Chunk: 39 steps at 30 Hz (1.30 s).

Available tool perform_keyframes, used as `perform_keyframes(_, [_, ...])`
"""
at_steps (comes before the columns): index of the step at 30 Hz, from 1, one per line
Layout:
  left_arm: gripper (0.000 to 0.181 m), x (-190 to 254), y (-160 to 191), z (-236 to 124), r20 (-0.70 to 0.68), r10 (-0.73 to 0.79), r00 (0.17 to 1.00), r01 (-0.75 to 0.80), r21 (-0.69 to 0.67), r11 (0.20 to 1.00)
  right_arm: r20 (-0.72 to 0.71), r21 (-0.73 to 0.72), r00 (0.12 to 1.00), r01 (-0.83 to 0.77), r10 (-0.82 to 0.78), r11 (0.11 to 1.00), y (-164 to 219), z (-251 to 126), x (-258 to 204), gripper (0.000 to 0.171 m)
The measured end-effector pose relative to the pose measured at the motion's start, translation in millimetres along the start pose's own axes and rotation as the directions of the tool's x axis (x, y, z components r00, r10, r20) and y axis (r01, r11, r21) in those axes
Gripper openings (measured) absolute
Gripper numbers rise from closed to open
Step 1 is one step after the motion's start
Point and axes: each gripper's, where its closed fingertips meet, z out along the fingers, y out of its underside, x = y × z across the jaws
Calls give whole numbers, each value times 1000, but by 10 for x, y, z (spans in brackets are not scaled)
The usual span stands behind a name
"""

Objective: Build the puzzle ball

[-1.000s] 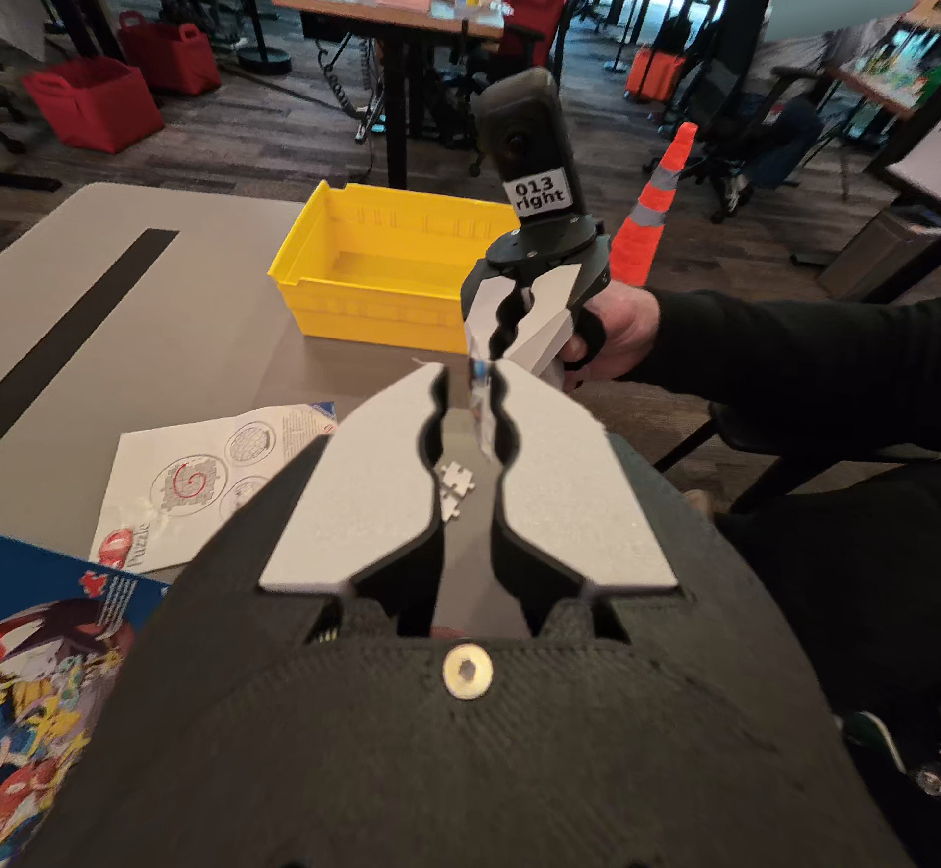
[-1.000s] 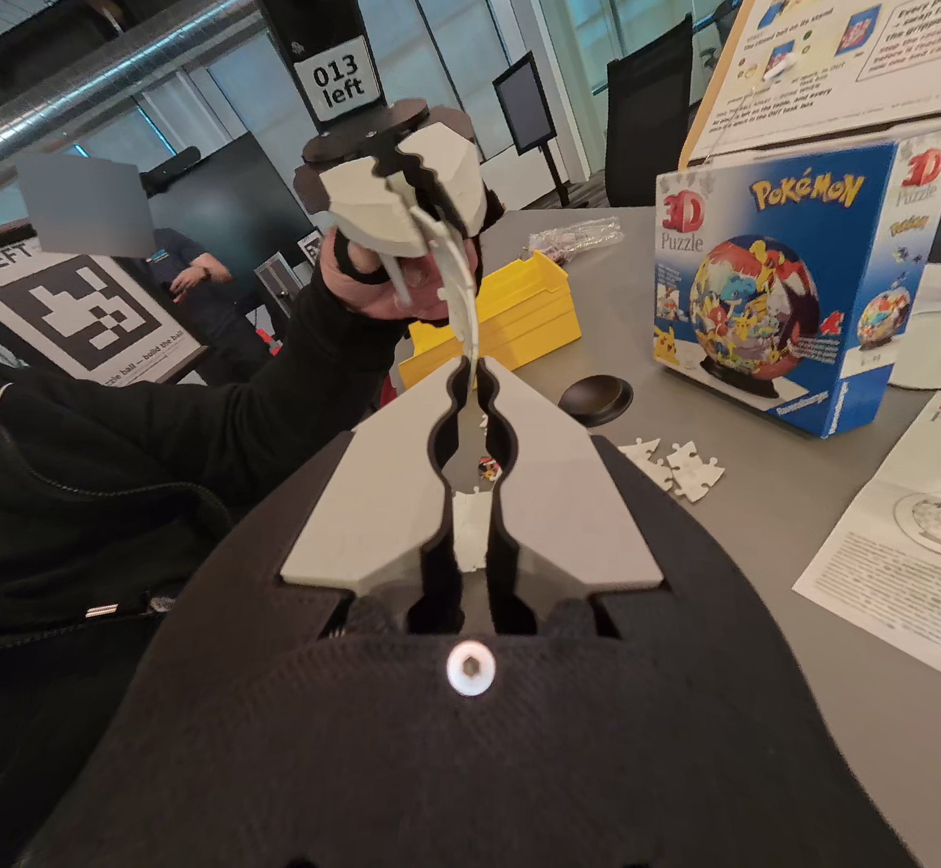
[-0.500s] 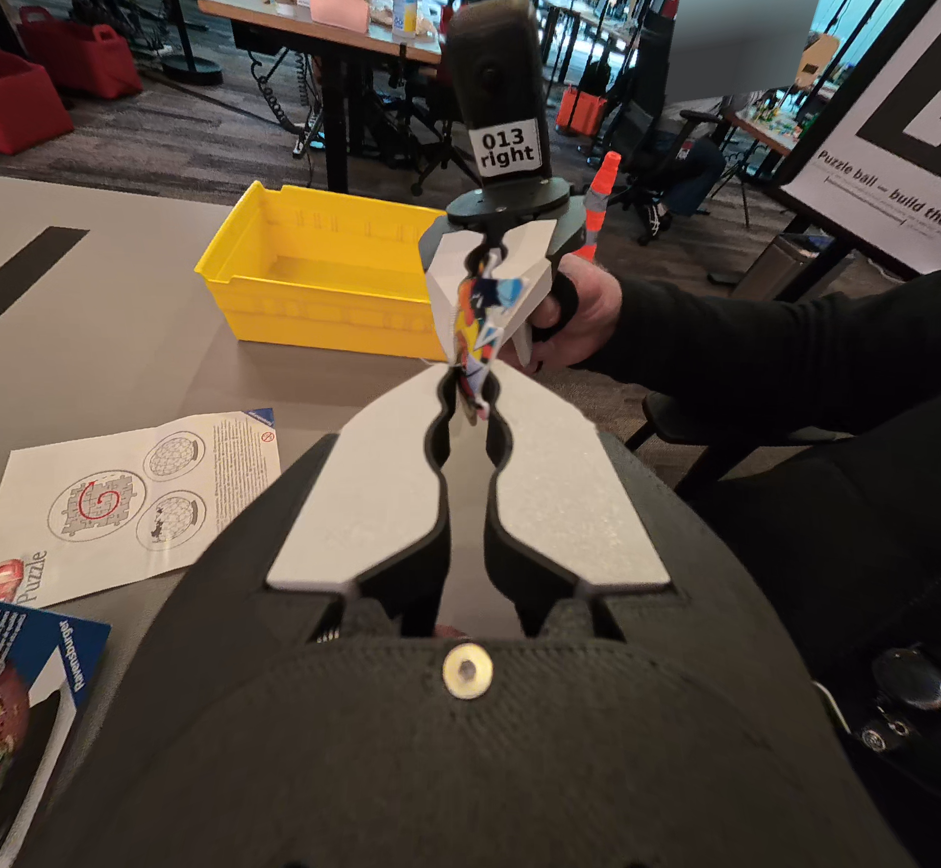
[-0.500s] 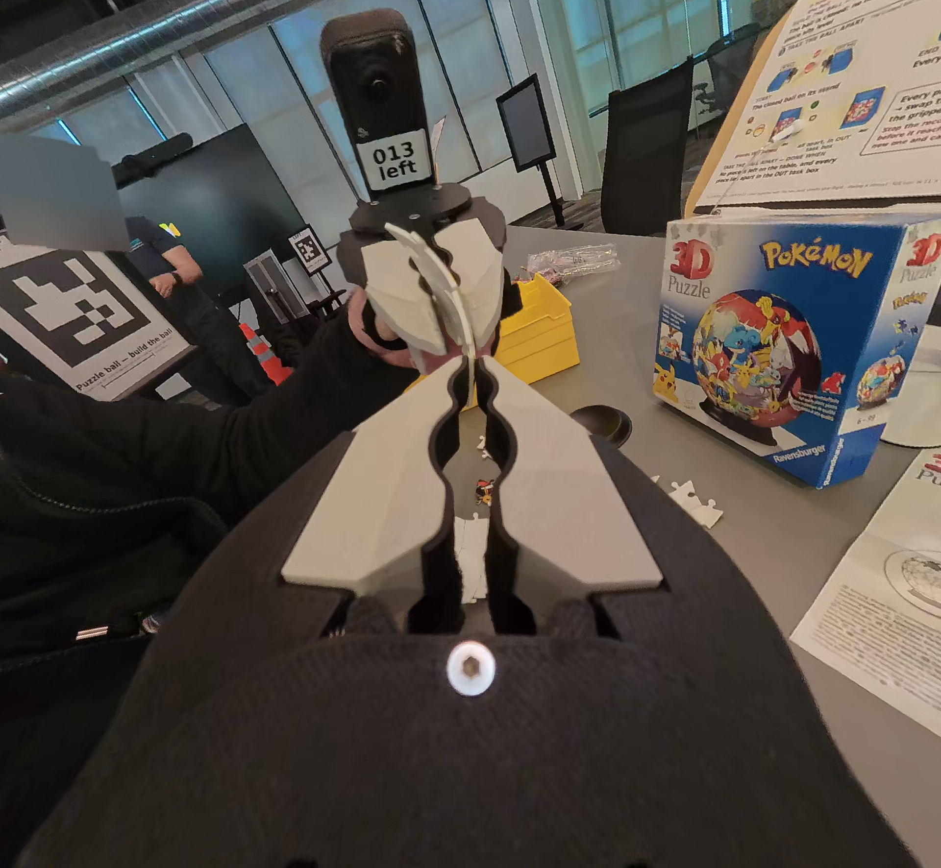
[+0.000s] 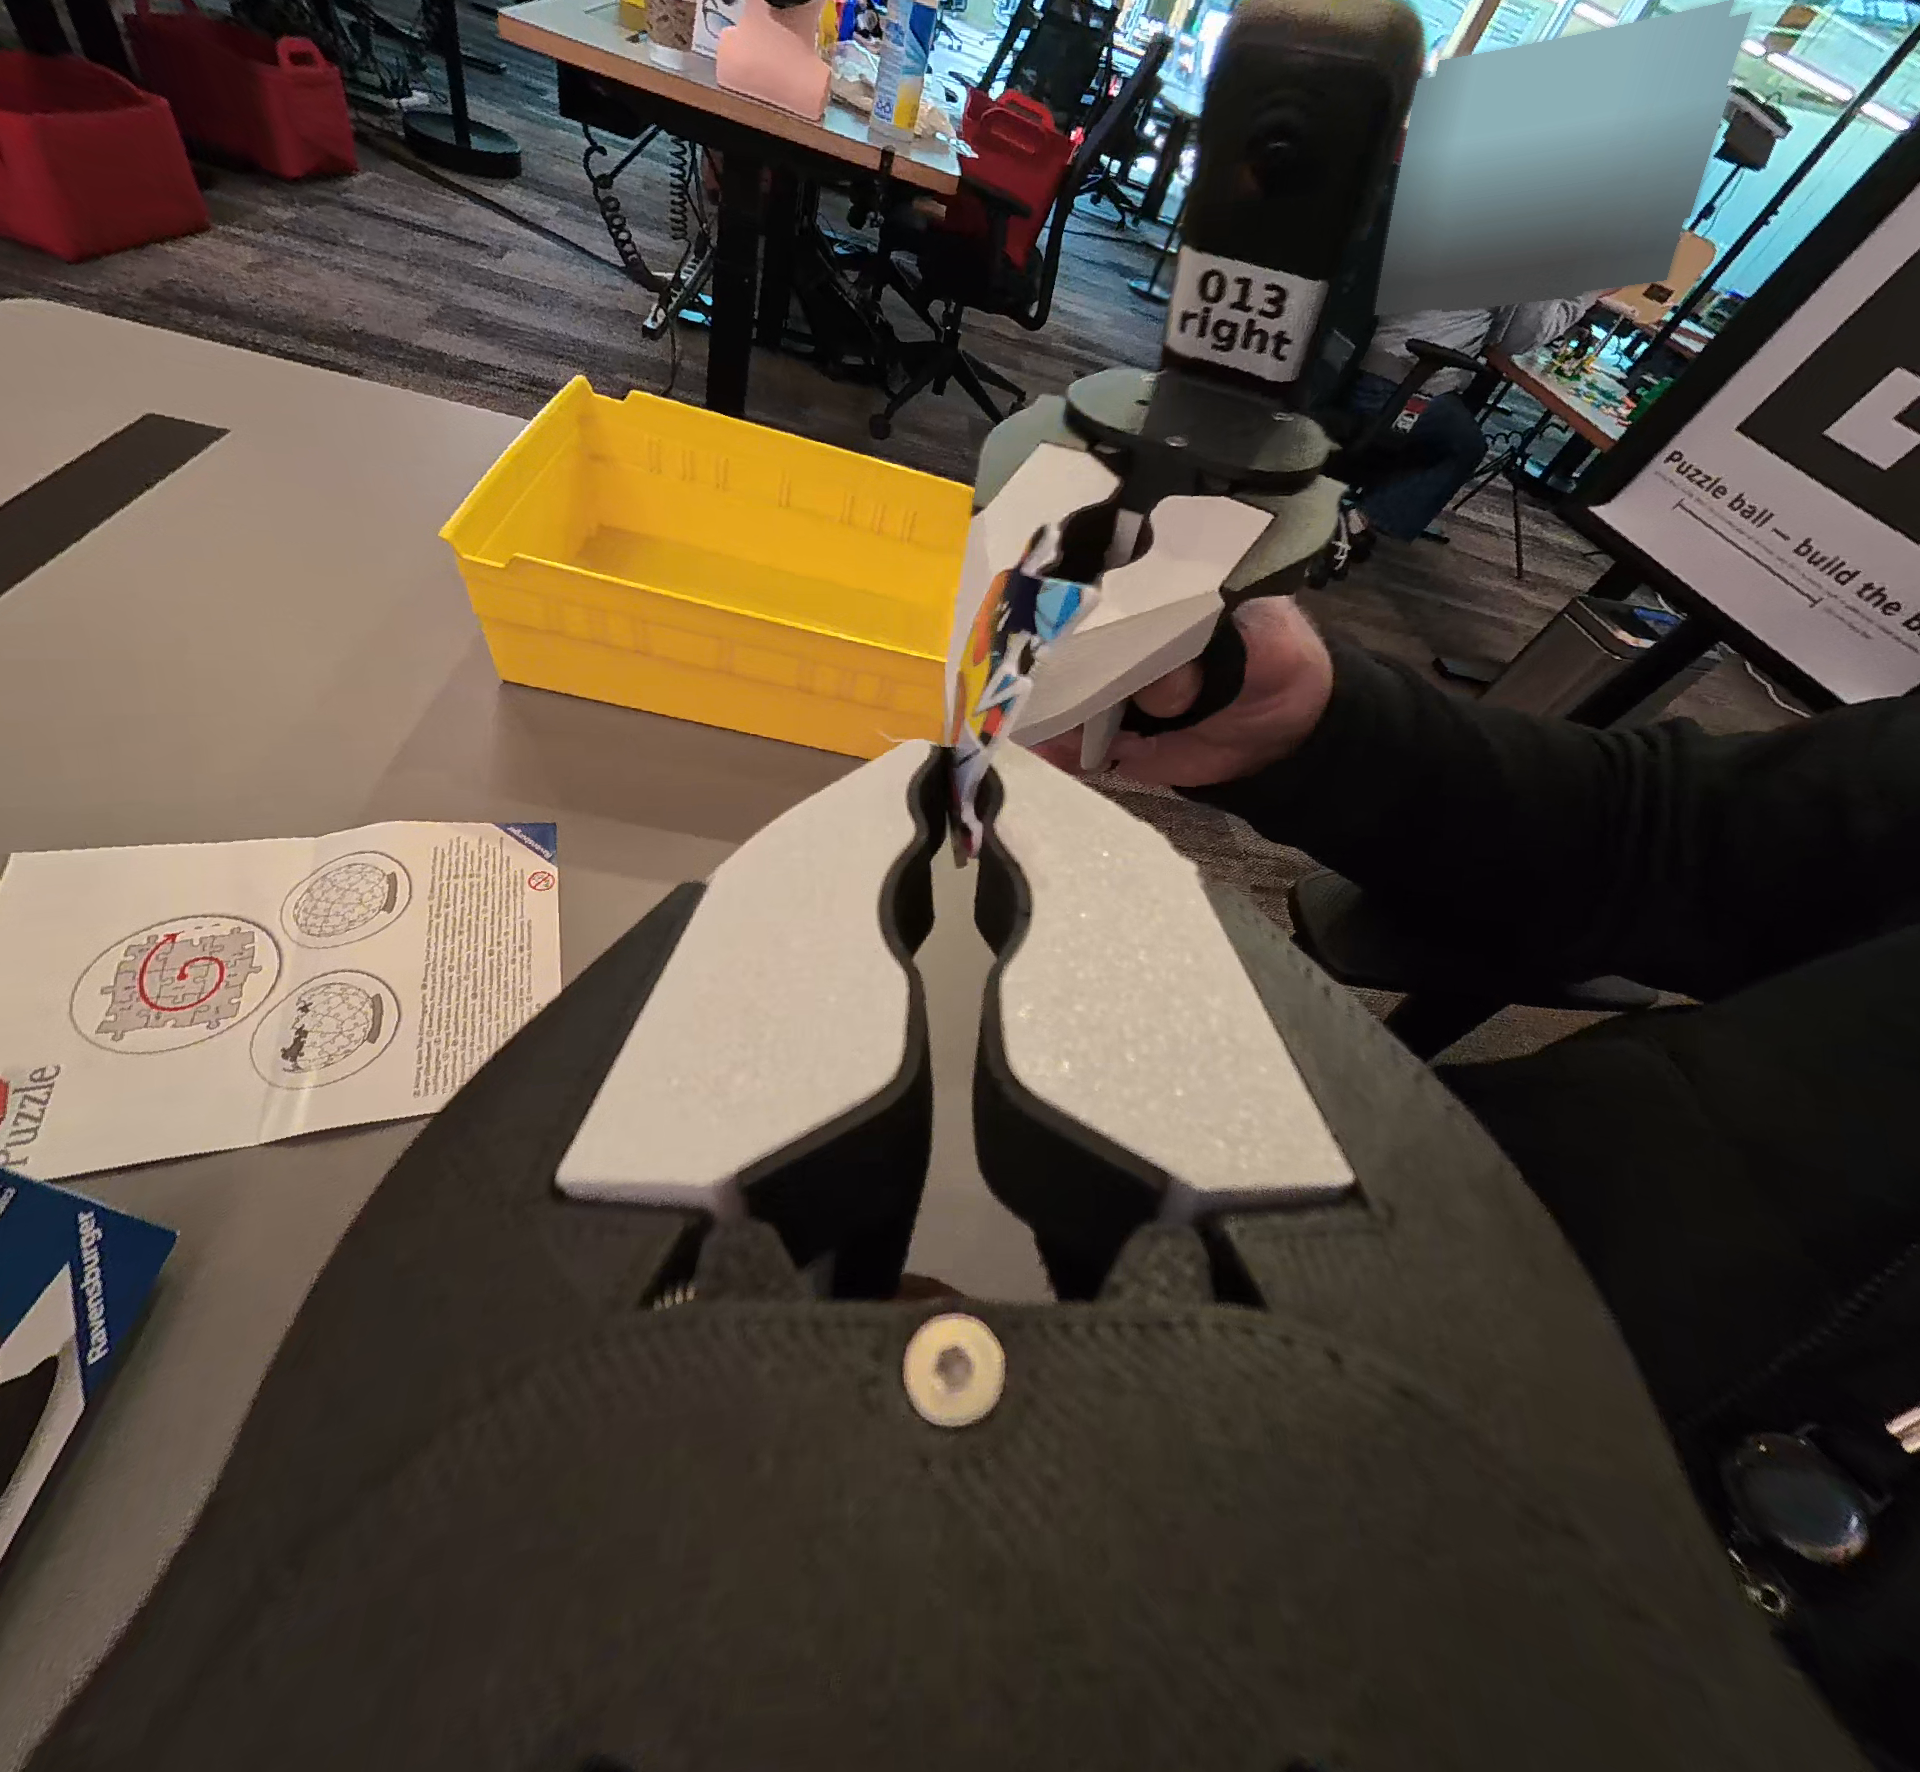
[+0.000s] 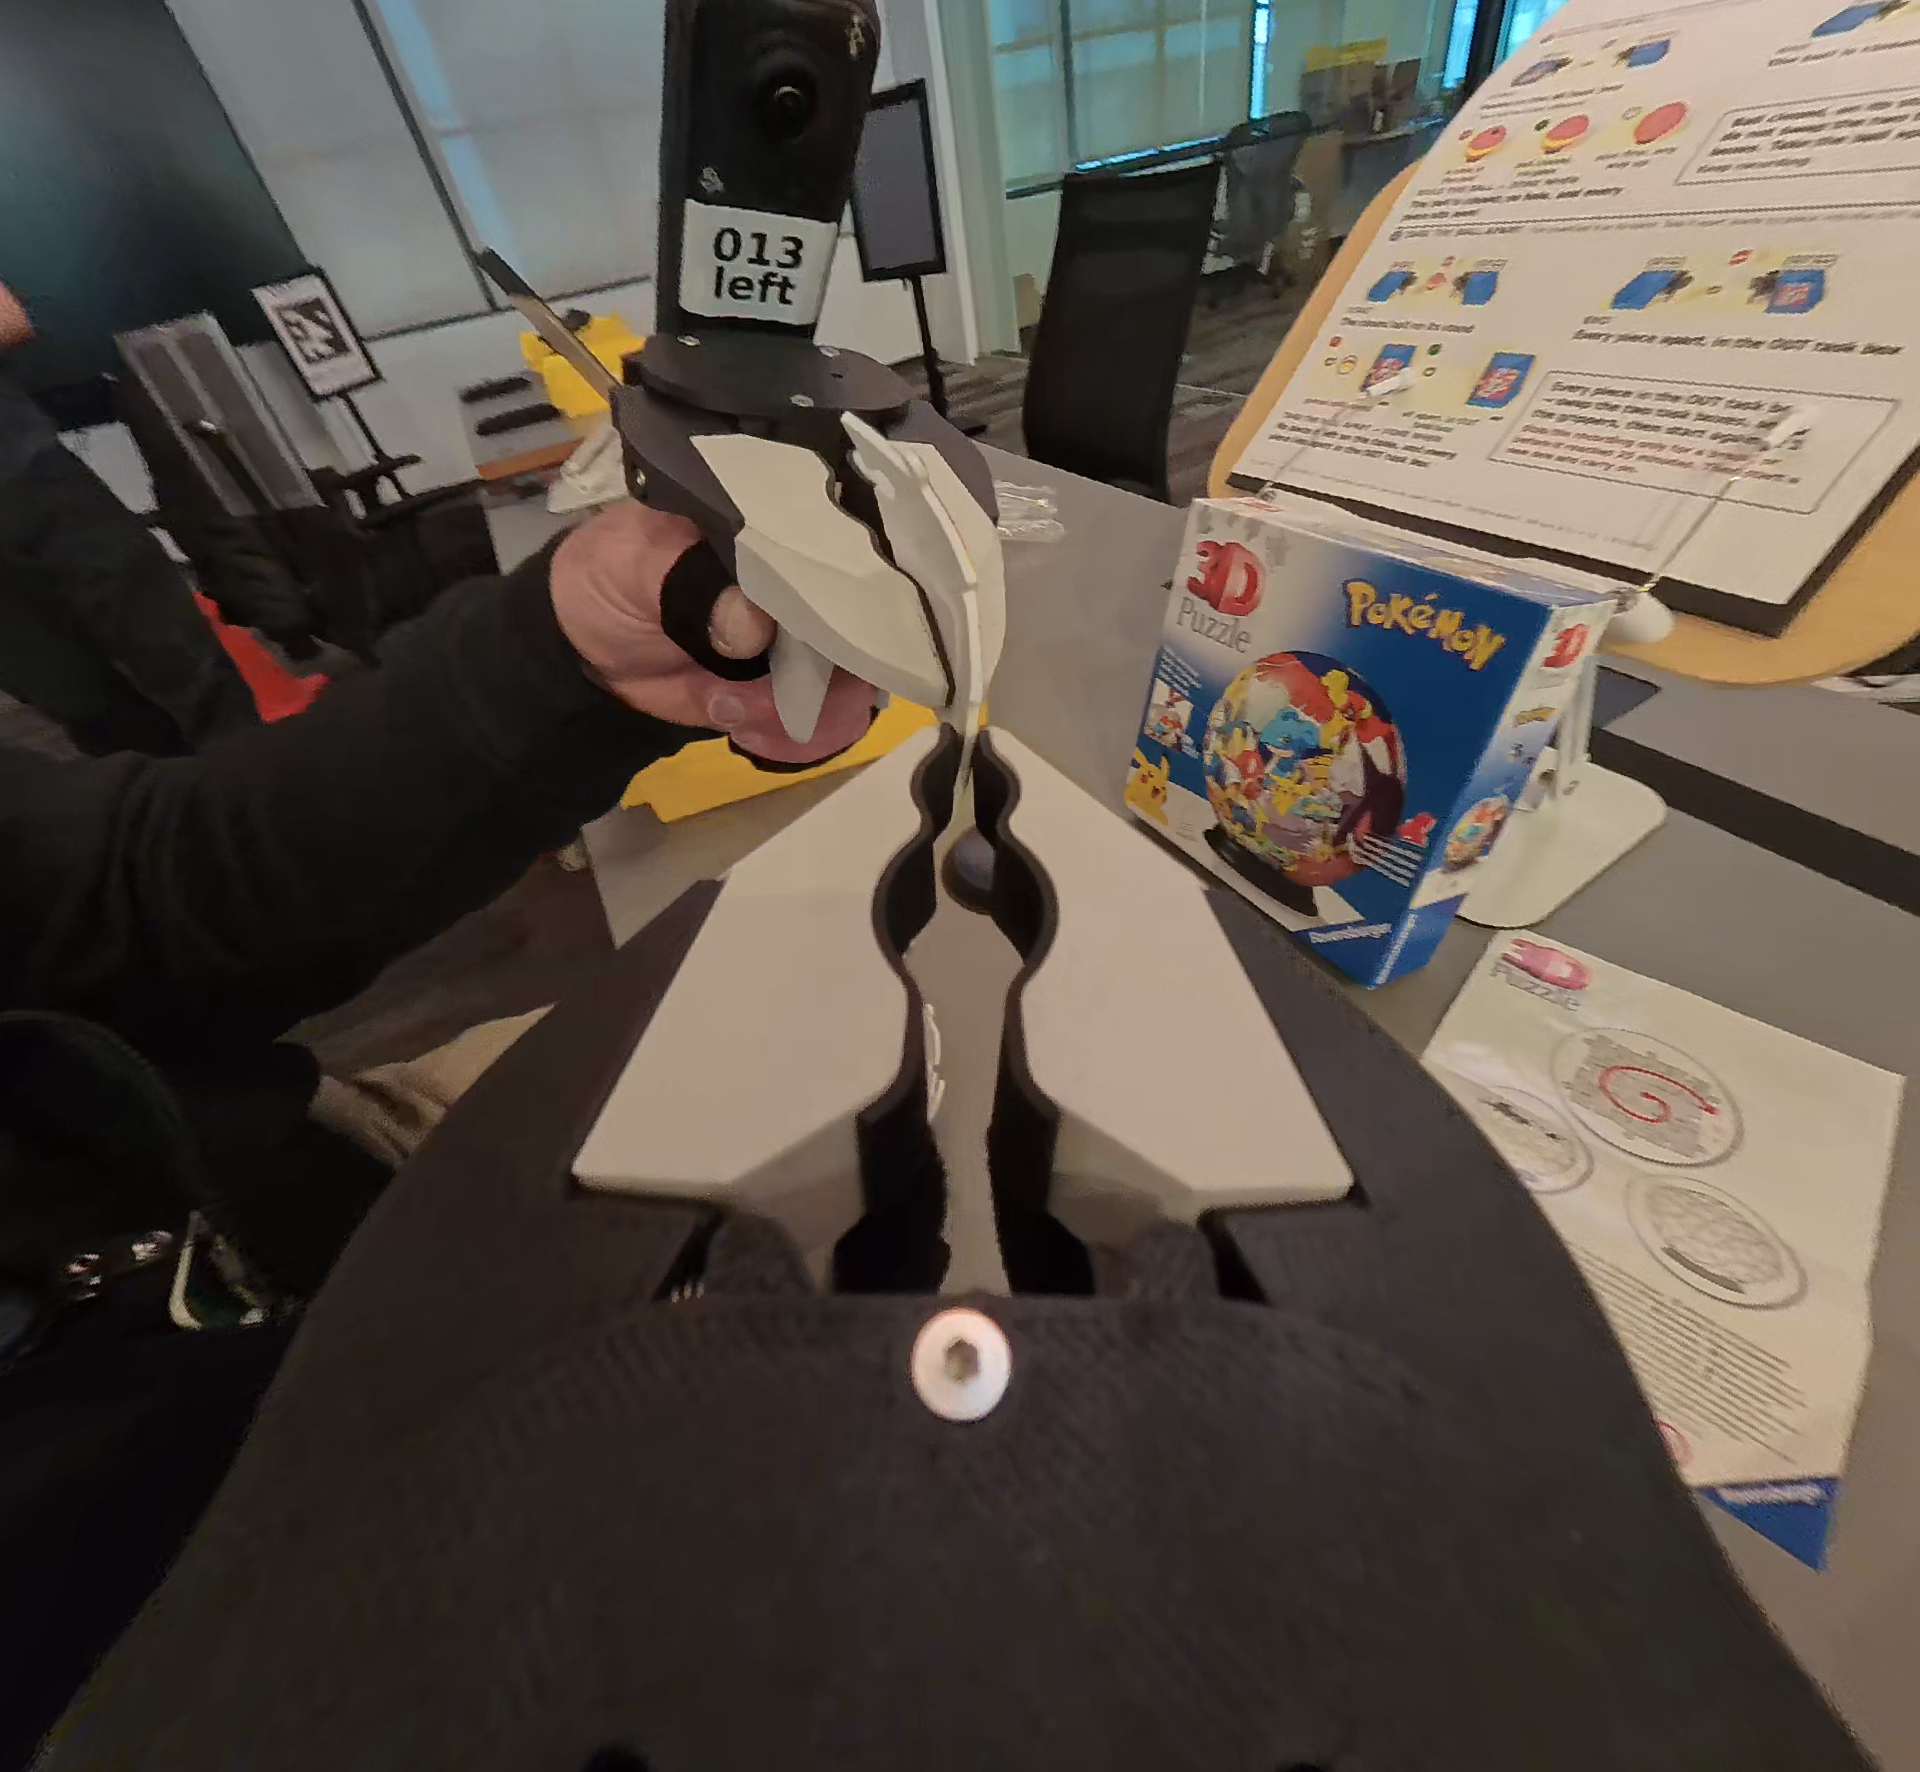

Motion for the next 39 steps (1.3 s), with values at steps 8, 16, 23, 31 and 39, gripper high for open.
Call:
perform_keyframes(8, [3,-44,-17,-7,40,-4,999,5,-13,1000,-54,7,998,29,-29,1000,-56,-7,51,9])
perform_keyframes(16, [2,2,42,66,53,22,998,-18,-86,996,4,36,1000,-19,19,999,-92,-29,37,1])
perform_keyframes(23, [3,-3,39,42,61,16,998,-10,-107,994,-46,5,997,61,-61,998,-104,-8,37,1])
perform_keyframes(31, [2,13,7,3,42,-6,999,10,-104,995,-31,11,997,65,-65,998,-156,19,14,1])
perform_keyframes(39, [23,-66,-122,-143,-12,-37,999,38,110,993,124,209,982,-168,144,963,-407,-115,127,1])
